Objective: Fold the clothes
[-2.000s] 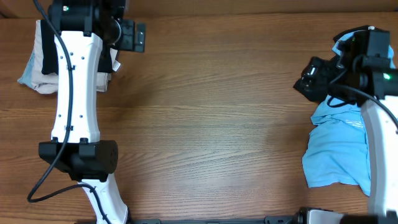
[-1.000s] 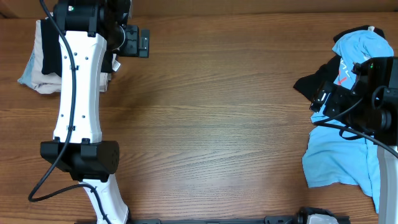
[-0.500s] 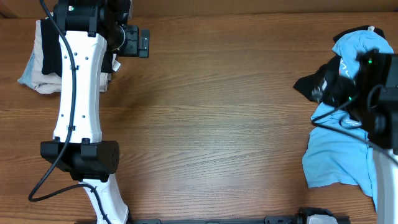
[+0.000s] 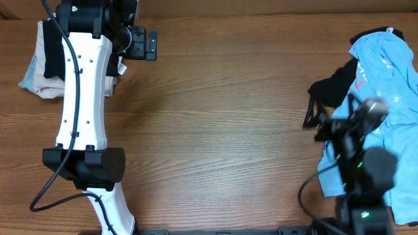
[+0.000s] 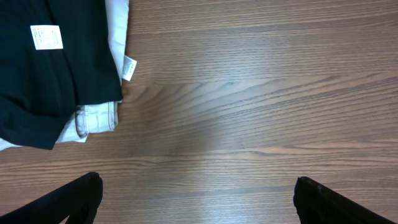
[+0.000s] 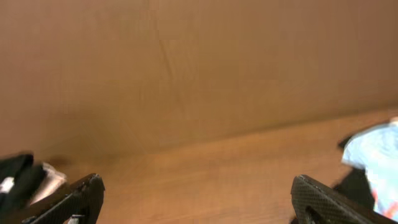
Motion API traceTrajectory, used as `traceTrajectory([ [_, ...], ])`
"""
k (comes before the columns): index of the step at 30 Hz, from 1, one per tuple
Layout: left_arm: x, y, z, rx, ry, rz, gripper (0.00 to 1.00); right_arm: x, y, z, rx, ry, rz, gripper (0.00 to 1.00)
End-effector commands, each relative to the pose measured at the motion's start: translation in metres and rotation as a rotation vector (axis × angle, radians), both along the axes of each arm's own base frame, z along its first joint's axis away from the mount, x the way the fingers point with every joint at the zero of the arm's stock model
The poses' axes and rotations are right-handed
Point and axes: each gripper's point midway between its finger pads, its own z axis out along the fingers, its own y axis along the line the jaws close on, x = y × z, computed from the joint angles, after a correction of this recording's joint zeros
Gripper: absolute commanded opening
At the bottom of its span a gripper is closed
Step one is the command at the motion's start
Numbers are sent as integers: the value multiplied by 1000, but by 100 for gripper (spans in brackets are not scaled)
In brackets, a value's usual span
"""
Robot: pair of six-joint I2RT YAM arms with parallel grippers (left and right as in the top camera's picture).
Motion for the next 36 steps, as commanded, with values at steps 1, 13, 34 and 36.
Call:
traceTrajectory([
  [1,-2,-1,10,-9,-26,6,100,-16,10,-46,4,12,49,100],
  [13,-2,-1,10,-9,-26,6,100,-40,17,-119,4,13,81,100],
  [34,-2,-1,10,-9,-26,6,100,-47,26,-108,6,-37,120,100],
  [36,-2,-1,10,-9,-26,6,100,-47,26,-108,6,-37,120,100],
])
